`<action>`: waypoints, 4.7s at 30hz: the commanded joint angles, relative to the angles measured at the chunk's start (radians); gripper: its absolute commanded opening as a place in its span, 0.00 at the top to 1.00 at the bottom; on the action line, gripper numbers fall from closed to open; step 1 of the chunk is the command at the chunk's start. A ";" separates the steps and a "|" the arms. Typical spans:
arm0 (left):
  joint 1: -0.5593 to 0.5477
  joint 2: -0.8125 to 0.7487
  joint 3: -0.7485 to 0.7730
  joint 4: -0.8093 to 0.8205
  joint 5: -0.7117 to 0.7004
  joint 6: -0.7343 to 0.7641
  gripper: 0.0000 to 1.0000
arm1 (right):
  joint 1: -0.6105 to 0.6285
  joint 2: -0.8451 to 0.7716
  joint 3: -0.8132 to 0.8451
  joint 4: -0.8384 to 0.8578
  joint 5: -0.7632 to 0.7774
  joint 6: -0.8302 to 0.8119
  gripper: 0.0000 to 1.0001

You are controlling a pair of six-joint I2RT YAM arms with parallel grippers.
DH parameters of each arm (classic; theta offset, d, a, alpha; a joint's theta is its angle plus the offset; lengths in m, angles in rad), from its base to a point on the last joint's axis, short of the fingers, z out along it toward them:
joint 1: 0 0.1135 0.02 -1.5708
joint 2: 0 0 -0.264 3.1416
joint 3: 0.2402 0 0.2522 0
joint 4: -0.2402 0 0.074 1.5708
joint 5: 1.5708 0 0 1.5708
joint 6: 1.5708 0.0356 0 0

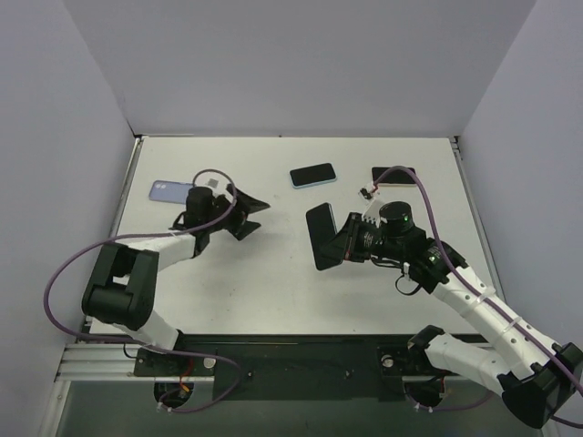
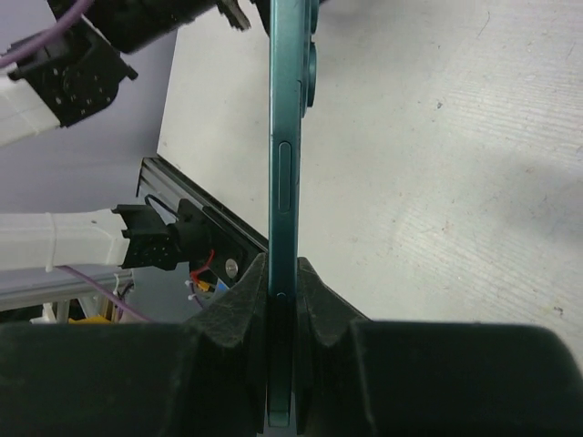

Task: Take the phone out of the phone case
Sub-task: Place the phone at the center of the board, then pick up the phone at the center of the board.

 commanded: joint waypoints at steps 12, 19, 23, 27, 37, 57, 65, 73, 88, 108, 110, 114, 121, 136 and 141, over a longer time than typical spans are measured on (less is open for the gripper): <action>-0.380 -0.383 -0.239 0.677 0.214 0.220 0.12 | -0.081 -0.035 0.028 0.097 -0.229 -0.058 1.00; -0.434 -0.369 -0.239 0.784 0.238 0.175 0.25 | -0.073 -0.053 0.009 0.198 -0.312 -0.023 1.00; -0.437 -0.339 -0.247 0.910 0.231 0.076 0.31 | -0.058 -0.035 -0.002 0.234 -0.331 -0.014 1.00; -0.447 -0.291 -0.260 1.095 0.197 -0.053 0.35 | -0.045 -0.027 -0.019 0.317 -0.364 0.018 1.00; -0.451 -0.300 -0.225 1.024 0.156 -0.049 0.77 | -0.028 0.010 -0.021 0.360 -0.374 0.031 1.00; -0.087 -0.302 -0.234 0.303 -0.728 -0.239 1.00 | -0.370 -0.085 -0.021 -0.183 0.162 -0.025 0.19; -0.044 0.163 -0.047 0.475 -0.791 -0.322 1.00 | -0.375 -0.108 -0.062 -0.180 0.126 -0.023 0.20; -0.016 0.352 0.060 0.507 -0.757 -0.330 1.00 | -0.378 -0.163 -0.105 -0.180 0.114 -0.014 0.20; 0.039 0.314 0.048 0.316 -0.584 -0.356 0.52 | -0.377 -0.091 -0.097 -0.128 0.071 -0.017 0.20; 0.102 -0.125 0.026 -0.168 -0.363 -0.186 0.36 | -0.268 0.258 0.048 -0.059 0.157 -0.040 0.21; 0.102 -0.186 0.036 -0.154 -0.309 -0.070 0.37 | -0.249 0.351 0.113 -0.056 0.218 -0.054 0.24; 0.036 -0.217 0.192 -0.227 -0.226 0.416 0.37 | -0.234 0.552 0.254 0.028 0.291 -0.011 0.42; -0.062 -0.275 0.307 -0.418 -0.248 0.681 0.38 | -0.231 1.011 0.738 0.165 0.270 0.067 0.62; -0.013 -0.361 0.260 -0.334 -0.141 0.609 0.39 | -0.255 1.712 1.525 0.357 0.508 0.339 0.72; 0.022 -0.349 0.255 -0.312 -0.092 0.569 0.39 | -0.252 1.826 1.647 0.314 0.554 0.429 0.76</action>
